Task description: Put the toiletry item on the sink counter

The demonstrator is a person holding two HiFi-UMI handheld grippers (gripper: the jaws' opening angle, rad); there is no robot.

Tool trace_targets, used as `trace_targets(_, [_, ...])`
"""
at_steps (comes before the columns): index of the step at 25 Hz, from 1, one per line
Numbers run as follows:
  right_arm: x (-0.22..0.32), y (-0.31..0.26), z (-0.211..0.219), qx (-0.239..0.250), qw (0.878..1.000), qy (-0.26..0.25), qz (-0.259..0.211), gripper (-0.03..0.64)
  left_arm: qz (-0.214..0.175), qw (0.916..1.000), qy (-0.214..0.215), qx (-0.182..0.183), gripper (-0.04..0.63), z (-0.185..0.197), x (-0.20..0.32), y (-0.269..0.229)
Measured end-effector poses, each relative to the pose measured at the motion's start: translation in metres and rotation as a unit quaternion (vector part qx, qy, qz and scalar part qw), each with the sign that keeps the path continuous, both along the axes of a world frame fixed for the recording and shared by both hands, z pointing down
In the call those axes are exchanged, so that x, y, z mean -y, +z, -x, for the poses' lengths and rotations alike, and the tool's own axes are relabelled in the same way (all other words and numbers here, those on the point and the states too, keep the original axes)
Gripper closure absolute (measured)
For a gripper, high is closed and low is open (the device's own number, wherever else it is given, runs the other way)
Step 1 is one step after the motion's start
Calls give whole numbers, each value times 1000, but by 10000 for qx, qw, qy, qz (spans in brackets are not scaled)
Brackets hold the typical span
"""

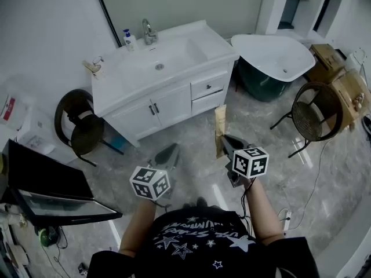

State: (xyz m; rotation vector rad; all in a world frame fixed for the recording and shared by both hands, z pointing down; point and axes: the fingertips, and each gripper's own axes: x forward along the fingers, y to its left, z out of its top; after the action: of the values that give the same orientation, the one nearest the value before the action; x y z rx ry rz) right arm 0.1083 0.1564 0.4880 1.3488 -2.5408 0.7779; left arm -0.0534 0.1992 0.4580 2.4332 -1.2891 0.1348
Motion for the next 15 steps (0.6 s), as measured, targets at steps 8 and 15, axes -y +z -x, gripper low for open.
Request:
trace_targets(8, [19, 4, -17, 357, 9994, -6, -40, 597, -23, 9999, -109, 100, 571, -16, 9, 4])
trace_targets(15, [26, 16, -15, 387, 9991, -108, 128, 597, -16, 9999, -143, 85, 571, -17, 15, 8])
